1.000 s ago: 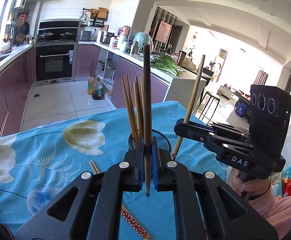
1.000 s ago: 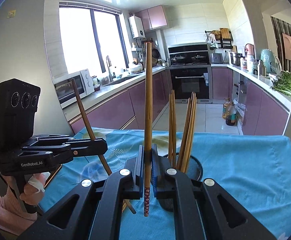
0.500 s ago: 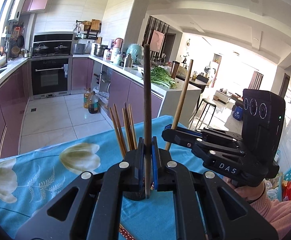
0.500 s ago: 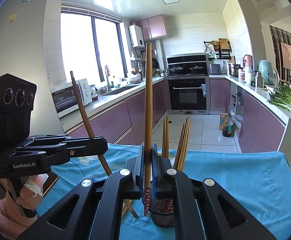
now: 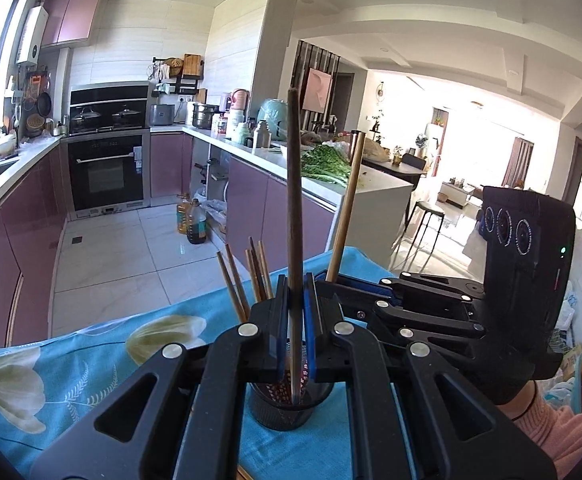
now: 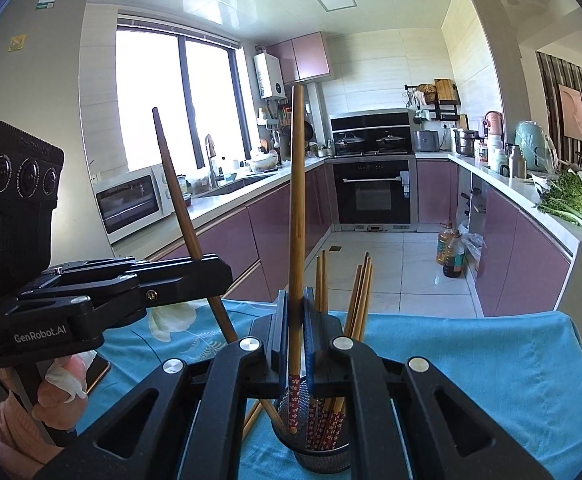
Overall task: Organize utensils
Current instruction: 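Lower both chopsticks into the mesh cup and open both grippers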
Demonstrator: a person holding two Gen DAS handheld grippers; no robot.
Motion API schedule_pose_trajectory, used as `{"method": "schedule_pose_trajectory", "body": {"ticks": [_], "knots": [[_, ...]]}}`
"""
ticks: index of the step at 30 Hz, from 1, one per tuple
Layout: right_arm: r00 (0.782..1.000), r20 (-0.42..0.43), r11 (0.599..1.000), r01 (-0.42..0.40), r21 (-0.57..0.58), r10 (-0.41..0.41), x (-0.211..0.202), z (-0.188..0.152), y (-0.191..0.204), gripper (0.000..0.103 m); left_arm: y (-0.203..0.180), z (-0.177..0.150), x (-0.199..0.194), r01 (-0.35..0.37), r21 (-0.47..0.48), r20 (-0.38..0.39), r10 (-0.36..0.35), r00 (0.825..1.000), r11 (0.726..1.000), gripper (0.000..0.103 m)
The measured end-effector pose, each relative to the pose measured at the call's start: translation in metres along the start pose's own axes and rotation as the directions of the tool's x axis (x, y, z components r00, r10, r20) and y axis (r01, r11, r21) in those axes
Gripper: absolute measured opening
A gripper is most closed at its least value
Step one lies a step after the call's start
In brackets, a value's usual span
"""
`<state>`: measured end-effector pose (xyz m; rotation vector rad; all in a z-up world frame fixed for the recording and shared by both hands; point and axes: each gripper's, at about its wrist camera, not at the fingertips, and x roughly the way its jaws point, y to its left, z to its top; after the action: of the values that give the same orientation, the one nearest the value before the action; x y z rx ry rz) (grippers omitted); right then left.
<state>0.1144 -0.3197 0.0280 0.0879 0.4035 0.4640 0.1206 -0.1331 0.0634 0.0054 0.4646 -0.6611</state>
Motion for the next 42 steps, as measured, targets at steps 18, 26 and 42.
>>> {"method": "schedule_pose_trajectory", "body": {"ticks": [18,26,42], "knots": [[0.984,-0.174,0.999,0.031,0.043,-0.023,0.044,-0.034,-0.012,0.006,0.002,-0.035,0.05,-0.017,0.007,-0.199,0.018,0.98,1.0,0.008],[0.976,-0.217,0.997,0.041,0.063,-0.027,0.058,-0.041,-0.017,0.006,0.02,-0.036,0.078,-0.022,-0.034,-0.252,0.013,0.968,0.999,0.008],[0.98,-0.197,0.995,0.024,0.095,-0.005,0.046,-0.045,-0.017,0.021,0.035,-0.048,0.08,-0.042,-0.071,-0.236,0.024,0.971,0.997,0.024]]}}
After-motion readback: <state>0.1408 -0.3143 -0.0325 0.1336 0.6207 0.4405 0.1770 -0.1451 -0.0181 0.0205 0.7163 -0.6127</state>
